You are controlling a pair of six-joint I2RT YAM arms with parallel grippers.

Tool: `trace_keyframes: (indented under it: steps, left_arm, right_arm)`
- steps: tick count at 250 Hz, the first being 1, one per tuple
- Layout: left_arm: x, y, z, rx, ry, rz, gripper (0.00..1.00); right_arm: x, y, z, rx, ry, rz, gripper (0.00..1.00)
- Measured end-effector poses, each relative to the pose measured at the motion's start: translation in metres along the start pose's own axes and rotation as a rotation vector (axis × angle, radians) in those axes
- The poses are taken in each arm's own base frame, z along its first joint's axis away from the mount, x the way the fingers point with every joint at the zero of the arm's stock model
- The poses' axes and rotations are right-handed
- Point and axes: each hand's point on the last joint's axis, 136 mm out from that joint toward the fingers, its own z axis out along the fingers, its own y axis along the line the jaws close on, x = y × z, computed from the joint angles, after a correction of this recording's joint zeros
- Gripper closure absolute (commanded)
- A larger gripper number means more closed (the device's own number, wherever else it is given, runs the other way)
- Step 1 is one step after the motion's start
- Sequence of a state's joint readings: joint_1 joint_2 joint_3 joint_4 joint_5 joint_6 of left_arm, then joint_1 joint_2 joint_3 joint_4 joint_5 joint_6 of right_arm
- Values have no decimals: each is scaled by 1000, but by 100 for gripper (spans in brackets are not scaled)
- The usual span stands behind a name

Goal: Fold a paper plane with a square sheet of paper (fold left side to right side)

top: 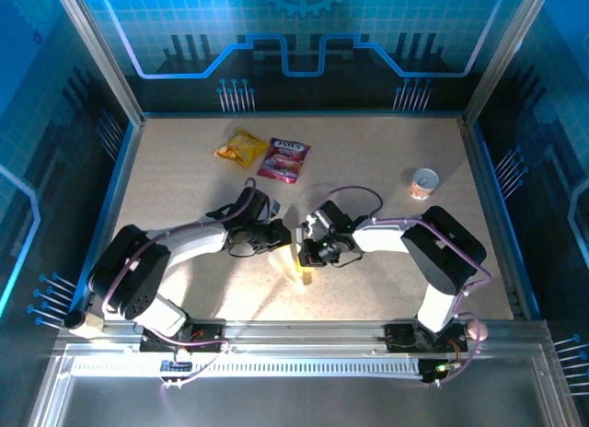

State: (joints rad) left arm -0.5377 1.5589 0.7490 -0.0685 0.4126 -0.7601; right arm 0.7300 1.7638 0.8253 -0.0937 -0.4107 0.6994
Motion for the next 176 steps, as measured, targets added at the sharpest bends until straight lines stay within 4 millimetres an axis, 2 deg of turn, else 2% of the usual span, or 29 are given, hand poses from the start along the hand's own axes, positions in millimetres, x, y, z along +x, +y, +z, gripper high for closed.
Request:
trace_keyframes:
  steps: [83,129,176]
  left_arm:
    - [-1,12,27,7,34,-8,94]
    - [5,26,35,-12,48,-20,96]
    - [3,27,36,5,35,-10,98]
  right_arm:
    - [0,-1,0,15,1,0,99]
    - [0,-1,0,17,2,1,99]
    - [1,-1,0,20,0,-2,98]
